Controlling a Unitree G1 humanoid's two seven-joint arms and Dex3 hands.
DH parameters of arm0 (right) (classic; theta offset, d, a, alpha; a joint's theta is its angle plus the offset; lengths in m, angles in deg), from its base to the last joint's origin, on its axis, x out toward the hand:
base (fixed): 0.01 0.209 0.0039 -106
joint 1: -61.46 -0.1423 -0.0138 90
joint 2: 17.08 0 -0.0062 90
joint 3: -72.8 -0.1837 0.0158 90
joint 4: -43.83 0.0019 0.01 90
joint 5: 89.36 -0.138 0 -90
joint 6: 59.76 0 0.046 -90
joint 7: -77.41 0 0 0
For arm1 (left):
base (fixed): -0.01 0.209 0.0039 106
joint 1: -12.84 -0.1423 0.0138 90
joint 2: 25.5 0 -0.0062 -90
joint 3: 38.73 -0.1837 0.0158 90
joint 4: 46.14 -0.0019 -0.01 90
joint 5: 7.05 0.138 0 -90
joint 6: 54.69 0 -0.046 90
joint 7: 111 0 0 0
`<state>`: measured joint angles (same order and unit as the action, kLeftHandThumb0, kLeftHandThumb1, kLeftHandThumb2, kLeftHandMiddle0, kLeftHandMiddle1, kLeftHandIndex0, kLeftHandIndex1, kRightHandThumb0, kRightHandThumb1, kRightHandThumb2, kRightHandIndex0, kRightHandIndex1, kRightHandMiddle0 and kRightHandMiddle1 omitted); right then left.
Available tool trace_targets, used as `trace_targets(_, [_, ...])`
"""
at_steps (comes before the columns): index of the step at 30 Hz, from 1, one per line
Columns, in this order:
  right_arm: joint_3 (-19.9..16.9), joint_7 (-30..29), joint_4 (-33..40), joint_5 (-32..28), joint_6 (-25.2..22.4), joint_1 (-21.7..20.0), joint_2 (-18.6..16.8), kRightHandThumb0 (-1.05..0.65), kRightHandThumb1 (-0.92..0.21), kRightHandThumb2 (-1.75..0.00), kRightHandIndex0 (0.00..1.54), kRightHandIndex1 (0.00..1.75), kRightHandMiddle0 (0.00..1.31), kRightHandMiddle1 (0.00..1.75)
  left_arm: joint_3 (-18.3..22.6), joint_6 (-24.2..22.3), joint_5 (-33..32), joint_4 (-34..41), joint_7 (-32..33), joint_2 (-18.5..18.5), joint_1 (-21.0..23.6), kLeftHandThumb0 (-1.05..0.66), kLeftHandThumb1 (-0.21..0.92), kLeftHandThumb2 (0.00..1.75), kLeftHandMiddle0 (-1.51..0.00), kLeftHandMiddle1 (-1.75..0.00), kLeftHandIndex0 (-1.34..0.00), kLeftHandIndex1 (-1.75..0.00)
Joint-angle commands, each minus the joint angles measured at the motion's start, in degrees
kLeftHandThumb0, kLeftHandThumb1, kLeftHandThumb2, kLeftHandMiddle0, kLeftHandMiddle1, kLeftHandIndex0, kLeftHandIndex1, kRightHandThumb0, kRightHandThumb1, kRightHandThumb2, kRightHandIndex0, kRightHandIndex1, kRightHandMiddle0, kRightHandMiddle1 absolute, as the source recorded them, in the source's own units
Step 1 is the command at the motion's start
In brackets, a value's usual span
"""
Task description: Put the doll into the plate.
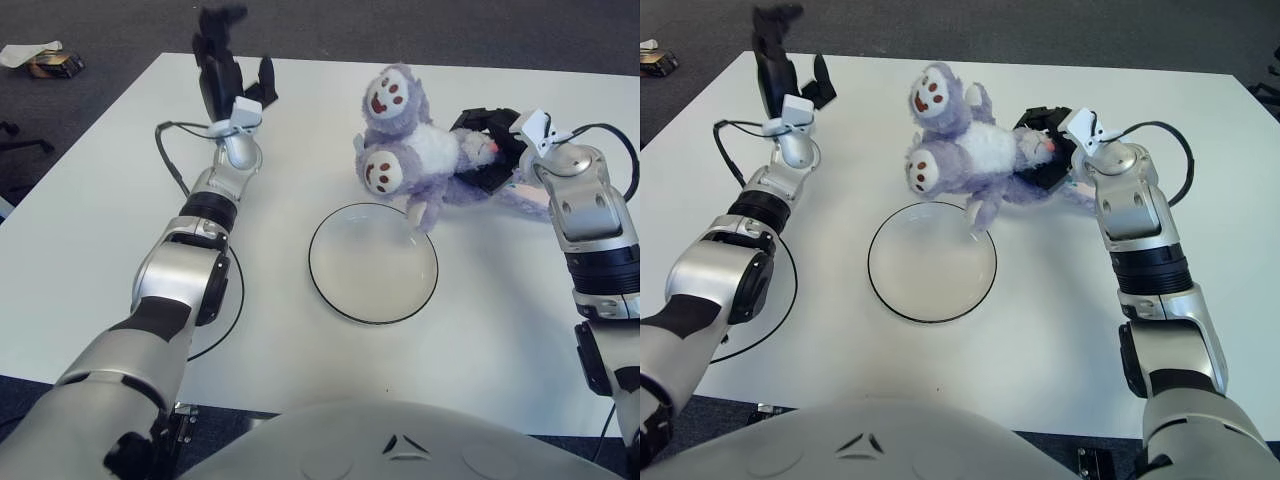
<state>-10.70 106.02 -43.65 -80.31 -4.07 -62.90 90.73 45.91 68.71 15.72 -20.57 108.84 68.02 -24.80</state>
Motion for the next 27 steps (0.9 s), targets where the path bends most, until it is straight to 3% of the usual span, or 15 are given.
trace_targets(1, [0.26,0.51,2.41,0.24,-1.66,-3.1,-0.14,0.56,-0.1,-1.58,0.79,1.75,1.05,1.75,-1.53,-3.61,1.19,-3.05,-1.77,-0.68,-0.6,-0.67,0.92,0.92,0.0,-1.05,0.0,-1.29])
trace_targets(7, [1.03,2.16,3.19,-0.13,-2.24,-5.0,0.27,0.56,-0.1,-1.58,0.79,1.75,1.05,1.75,-4.05,-6.24,3.4,-2.06,-1.9,-0.96,-1.29,-0.7,0.92,0.92,0.0,-1.2,0.0,-1.21])
trace_targets(16, [3.17,4.23,4.19,1.34,1.12,-6.32,1.47,0.57,-0.09,-1.59,0.8,1.75,1.03,1.75,-8.26,-4.67,6.69,-4.7,-1.12,-0.59,-3.83,-0.79,0.92,0.95,0.0,-1.3,0.0,-1.24])
trace_targets(23, [3.28,5.47,5.62,0.64,2.36,-5.96,0.6,0.57,-0.08,-1.6,0.8,1.75,1.03,1.75,-10.08,-4.61,7.46,-6.48,-2.47,-0.28,-4.35,-0.8,0.92,0.99,0.0,-1.18,0.0,-1.22])
trace_targets(27, [4.56,5.66,8.56,0.93,0.68,-6.16,-0.71,0.57,-0.08,-1.6,0.8,1.75,1.02,1.75,-10.9,-4.72,7.79,-6.76,-3.41,-0.18,-4.47,-0.8,0.92,1.0,0.0,-1.11,0.0,-1.18])
